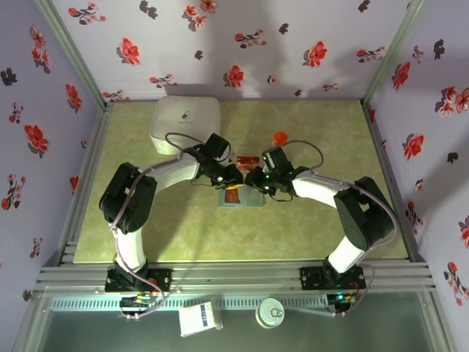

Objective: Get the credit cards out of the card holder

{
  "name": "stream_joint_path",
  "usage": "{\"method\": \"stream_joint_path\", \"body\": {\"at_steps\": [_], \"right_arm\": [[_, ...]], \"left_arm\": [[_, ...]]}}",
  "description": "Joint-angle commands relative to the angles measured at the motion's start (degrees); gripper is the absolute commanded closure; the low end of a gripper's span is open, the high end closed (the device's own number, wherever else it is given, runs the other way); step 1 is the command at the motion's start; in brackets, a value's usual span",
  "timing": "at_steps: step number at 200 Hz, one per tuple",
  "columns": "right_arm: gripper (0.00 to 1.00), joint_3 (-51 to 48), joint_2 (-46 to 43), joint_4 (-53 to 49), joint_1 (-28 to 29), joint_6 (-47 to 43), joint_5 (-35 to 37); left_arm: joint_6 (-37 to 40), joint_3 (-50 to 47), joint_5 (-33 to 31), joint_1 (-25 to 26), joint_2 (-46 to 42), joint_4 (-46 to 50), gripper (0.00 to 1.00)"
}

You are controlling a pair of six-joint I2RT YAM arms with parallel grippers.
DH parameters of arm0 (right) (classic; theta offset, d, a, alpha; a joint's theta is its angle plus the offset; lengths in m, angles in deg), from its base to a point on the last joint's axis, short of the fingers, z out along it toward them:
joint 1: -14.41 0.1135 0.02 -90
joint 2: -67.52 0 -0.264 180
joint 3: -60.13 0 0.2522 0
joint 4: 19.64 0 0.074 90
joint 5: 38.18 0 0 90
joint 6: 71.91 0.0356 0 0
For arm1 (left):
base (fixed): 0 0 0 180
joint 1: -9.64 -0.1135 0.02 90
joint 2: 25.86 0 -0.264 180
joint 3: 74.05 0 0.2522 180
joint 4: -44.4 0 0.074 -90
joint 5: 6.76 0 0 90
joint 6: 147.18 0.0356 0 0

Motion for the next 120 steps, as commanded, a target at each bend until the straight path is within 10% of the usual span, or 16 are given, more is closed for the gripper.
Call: {"method": "stream_joint_path", "body": {"at_steps": [1,120], "right_arm": [[0.73,-1.66,-2.62,-4.19,-1.28,-2.58,2.74],[0.7,-3.57,-7.82,-9.99,-4.64,-5.61,5.24]], "left_arm": [[0.71,2.95,1.42,1.21,2.18,1.87,0.8],[1.24,11.63,2.68,4.15,9.28,4.06,0.63]]}}
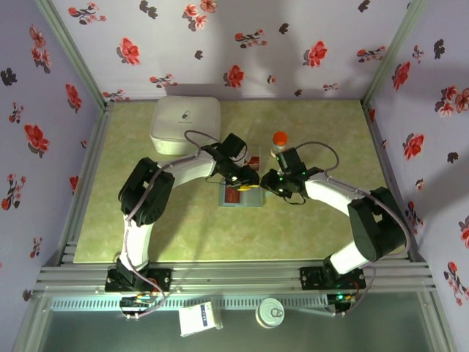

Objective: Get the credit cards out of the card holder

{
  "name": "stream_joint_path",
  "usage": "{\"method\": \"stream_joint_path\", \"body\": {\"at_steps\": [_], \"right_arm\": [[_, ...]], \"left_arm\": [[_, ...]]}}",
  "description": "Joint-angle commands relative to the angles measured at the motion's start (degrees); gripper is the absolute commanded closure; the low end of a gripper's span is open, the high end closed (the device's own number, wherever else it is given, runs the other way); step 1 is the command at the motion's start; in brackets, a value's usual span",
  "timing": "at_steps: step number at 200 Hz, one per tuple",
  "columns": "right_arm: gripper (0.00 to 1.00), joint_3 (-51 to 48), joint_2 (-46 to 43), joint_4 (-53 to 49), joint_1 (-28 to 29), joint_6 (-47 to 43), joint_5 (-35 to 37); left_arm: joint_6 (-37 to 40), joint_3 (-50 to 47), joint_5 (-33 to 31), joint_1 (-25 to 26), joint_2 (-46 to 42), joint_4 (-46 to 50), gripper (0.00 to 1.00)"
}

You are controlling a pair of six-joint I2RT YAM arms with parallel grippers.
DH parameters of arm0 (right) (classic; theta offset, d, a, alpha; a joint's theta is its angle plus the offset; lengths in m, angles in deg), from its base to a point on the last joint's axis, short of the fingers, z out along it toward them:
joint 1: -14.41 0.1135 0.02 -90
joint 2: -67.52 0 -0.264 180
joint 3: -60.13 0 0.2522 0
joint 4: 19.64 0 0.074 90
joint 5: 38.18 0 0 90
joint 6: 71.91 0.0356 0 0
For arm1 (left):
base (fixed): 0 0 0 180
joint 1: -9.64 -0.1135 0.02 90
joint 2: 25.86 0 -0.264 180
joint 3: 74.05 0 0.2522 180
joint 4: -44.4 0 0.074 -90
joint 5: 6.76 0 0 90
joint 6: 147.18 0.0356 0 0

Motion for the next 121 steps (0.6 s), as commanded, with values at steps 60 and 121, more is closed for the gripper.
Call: {"method": "stream_joint_path", "body": {"at_steps": [60,121], "right_arm": [[0.72,1.87,0.22,0.26,1.88,0.59,0.18],[0.73,9.69,8.15,-0.24,6.58,0.91,-0.13]], "left_arm": [[1.96,-3.35,-0.9,-2.39,-5.65,1.04,0.68],[2.02,-13.65,-1.39,-7.43,-13.14,-1.9,0.74]]}}
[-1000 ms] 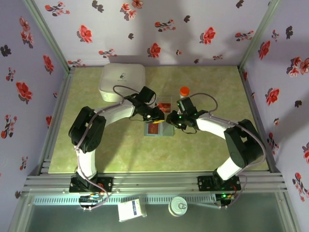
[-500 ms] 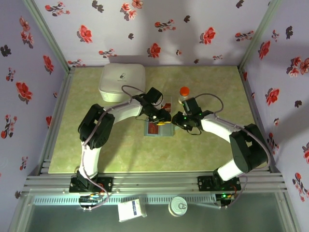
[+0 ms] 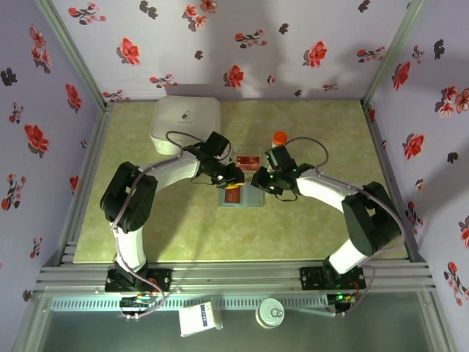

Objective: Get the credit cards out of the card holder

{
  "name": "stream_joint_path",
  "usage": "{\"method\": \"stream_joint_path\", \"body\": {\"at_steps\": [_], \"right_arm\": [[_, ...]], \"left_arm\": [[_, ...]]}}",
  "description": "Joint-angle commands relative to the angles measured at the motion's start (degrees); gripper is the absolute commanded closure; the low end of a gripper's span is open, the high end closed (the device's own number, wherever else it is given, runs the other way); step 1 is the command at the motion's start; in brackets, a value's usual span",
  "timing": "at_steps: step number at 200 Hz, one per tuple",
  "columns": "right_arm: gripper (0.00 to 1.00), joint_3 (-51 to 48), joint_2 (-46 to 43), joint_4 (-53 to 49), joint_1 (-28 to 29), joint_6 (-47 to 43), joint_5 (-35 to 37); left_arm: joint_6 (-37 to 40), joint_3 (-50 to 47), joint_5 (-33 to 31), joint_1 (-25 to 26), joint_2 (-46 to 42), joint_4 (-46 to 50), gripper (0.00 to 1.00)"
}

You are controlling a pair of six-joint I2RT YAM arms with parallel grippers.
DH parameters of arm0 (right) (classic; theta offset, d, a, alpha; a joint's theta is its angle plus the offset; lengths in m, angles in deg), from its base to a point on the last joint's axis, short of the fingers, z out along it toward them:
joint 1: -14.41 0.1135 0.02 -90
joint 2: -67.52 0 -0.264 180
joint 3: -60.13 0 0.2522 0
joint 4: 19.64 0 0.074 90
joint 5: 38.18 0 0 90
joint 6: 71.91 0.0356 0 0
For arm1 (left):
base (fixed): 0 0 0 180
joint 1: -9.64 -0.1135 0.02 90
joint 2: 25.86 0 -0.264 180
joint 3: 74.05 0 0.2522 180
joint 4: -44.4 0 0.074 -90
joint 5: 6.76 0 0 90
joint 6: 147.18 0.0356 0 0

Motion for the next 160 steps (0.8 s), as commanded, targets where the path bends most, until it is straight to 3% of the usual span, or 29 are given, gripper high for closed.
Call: {"method": "stream_joint_path", "body": {"at_steps": [1,84,160], "right_arm": [[0.73,3.54,3.64,-0.26,1.7,0.78,-0.05],[0.74,8.49,11.85,1.88,4.01,1.5,-3.11],[0.77,8.07,13.45,4.31,4.04,2.55,-5.44]], "left_arm": [[1.41,-3.78,-0.71,-1.87,-3.73,-1.21,0.74],[1.65,-8.88,-0.97,-5.29,-6.3,-2.2,0.79],[2.26,-8.26,-1.22,-5.18,-2.11,-2.57,0.97]]}}
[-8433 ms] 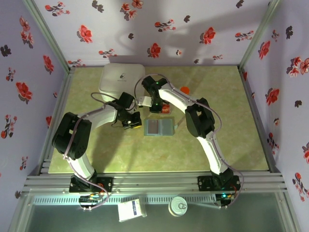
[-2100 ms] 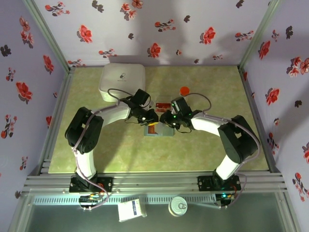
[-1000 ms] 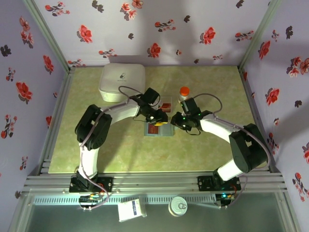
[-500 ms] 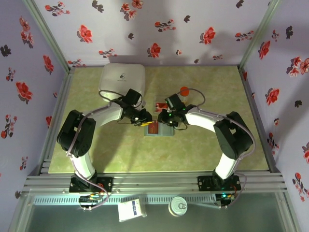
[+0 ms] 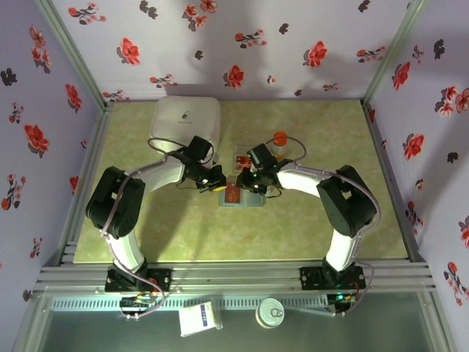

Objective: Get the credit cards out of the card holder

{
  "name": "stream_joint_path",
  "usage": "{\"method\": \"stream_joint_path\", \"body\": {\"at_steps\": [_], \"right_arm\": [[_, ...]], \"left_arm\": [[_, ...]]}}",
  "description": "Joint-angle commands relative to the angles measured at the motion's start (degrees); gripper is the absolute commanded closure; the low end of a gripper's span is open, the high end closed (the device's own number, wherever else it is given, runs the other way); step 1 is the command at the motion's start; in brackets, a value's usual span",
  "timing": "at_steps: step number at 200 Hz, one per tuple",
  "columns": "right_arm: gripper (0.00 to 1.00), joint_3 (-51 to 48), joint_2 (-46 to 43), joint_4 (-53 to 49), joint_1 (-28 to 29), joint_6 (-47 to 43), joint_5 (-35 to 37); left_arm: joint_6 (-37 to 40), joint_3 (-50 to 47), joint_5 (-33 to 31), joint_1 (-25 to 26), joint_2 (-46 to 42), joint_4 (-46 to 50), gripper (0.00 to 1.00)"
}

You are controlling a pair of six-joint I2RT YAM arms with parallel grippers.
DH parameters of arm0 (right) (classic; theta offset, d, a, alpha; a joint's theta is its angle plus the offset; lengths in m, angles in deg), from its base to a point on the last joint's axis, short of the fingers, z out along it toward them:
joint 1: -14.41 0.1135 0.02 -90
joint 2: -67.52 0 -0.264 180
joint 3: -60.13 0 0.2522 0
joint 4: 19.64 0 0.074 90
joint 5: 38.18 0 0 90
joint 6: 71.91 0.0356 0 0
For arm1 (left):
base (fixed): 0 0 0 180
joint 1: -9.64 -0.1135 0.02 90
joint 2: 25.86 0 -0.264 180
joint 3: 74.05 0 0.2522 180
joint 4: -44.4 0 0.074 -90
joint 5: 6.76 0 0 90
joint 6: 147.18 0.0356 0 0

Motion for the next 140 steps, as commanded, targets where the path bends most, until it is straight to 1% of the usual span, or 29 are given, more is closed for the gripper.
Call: {"method": "stream_joint_path", "body": {"at_steps": [1,24,56,112,129,140], "right_arm": [[0.77,0.88,1.78,1.91,0.27,1.54,-1.63],[0.77,1.05,2.5,2.09,0.21,1.74,-1.85],[0.77,0.97,2.98,2.66,0.36,2.26,-2.16],[0.78,1.0,3.11,2.13,0.52,2.19,-2.23],[0.81,0.99,3.27,2.22,0.54,2.2,-2.42],[0.81,0.9,3.07,2.16,0.56,2.21,-2.29]], "left_arm": [[1.16,0.32,-0.42,-0.25,2.45,-0.55,0.97],[1.43,0.16,-0.91,-0.35,3.45,-0.41,1.0],[2.02,1.16,-0.61,-0.43,4.79,0.22,1.0],[2.77,0.46,-2.2,-0.53,5.94,1.46,1.0],[2.64,0.41,-2.2,-0.52,6.19,1.41,1.0],[2.59,0.44,-2.2,-0.52,6.03,1.41,1.0]]}}
